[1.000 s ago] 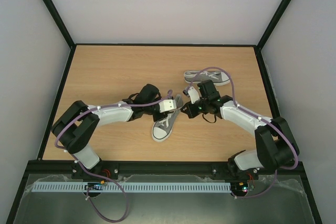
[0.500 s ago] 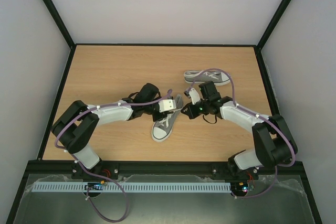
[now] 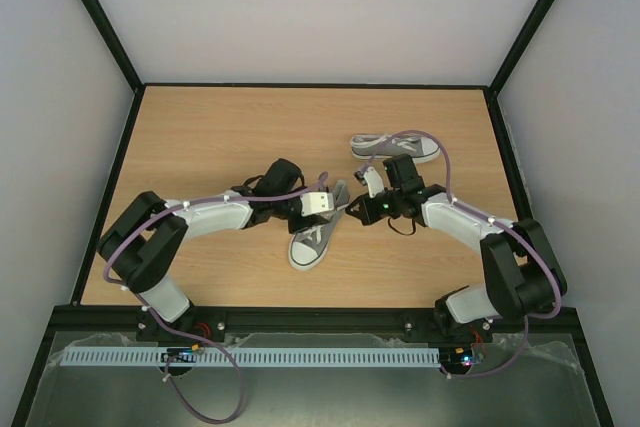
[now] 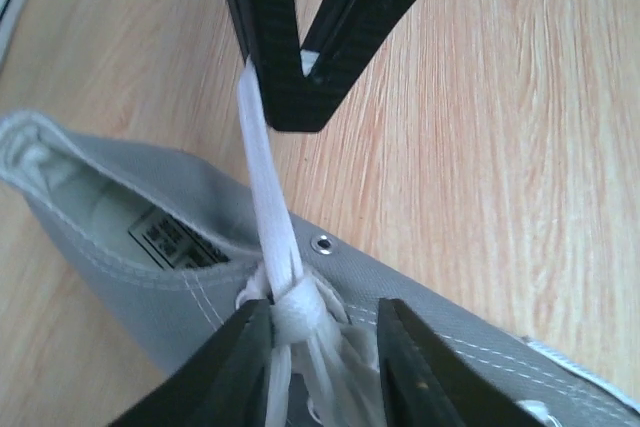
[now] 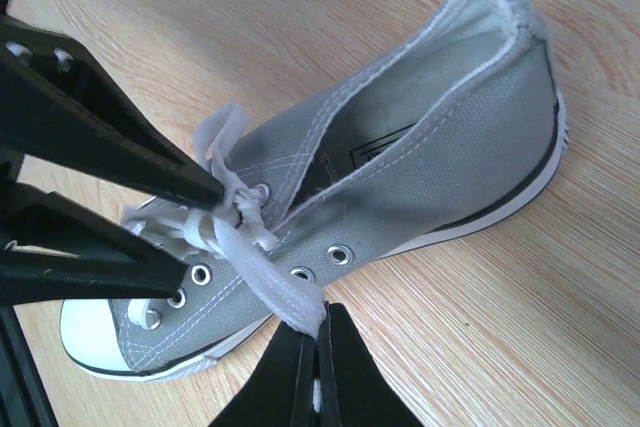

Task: Tie the shoes
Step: Tie the shoelace on the shoe.

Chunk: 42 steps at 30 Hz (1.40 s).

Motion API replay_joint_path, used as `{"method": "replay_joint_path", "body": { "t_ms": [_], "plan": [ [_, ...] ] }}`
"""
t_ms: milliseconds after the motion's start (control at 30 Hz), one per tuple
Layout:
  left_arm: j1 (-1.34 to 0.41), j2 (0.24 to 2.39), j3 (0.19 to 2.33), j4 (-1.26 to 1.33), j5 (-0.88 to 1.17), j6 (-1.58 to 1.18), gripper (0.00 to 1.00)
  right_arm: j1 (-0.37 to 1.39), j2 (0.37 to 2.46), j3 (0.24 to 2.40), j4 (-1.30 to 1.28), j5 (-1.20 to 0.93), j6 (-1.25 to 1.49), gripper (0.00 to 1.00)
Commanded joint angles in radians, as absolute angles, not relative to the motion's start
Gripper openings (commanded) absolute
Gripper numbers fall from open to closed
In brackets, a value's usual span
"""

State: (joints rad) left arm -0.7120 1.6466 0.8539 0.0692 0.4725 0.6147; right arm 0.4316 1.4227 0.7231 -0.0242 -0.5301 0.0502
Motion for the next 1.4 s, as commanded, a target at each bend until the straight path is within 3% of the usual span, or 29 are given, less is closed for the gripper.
{"method": "replay_joint_path", "body": {
  "t_ms": [0,100,300,400,700,833,1100,1133,1167,1267,1367],
  "plan": [
    [-0.703,1.606,0.898,0.013,0.517,0.612,0.4,0.418,1.443,0.718,-0.031,-0.561,0.066,0.01],
    [-0.711,1.611,0.92,0.043,0.503,0.575,0.53,0.42,1.44,0.713,-0.02,-0.568,0.073,0.01],
    [-0.739,1.642,0.934,0.056,0.491,0.527,0.58,0.42,1.445,0.724,-0.03,-0.572,0.062,0.01],
    [-0.739,1.668,0.938,0.094,0.409,0.47,0.44,0.42,1.445,0.732,-0.039,-0.573,0.053,0.01],
    [-0.739,1.704,0.919,0.062,0.359,0.463,0.21,0.42,1.437,0.745,-0.056,-0.558,0.039,0.01],
    [-0.733,1.69,0.901,0.055,0.363,0.462,0.03,0.419,1.426,0.746,-0.07,-0.534,0.025,0.01],
    [-0.732,1.67,0.869,0.047,0.4,0.471,0.02,0.404,1.413,0.733,-0.061,-0.53,0.035,0.01],
    [-0.732,1.66,0.868,0.048,0.411,0.488,0.03,0.404,1.416,0.733,-0.057,-0.54,0.033,0.01],
    [-0.732,1.651,0.871,0.049,0.424,0.506,0.12,0.403,1.425,0.733,-0.056,-0.552,0.031,0.01],
    [-0.719,1.612,0.929,0.007,0.462,0.608,0.59,0.411,1.47,0.748,-0.068,-0.577,0.033,0.01],
    [-0.642,1.589,1.027,-0.163,0.537,0.792,0.72,0.425,1.487,0.755,-0.081,-0.576,0.031,0.01]
  ]
}}
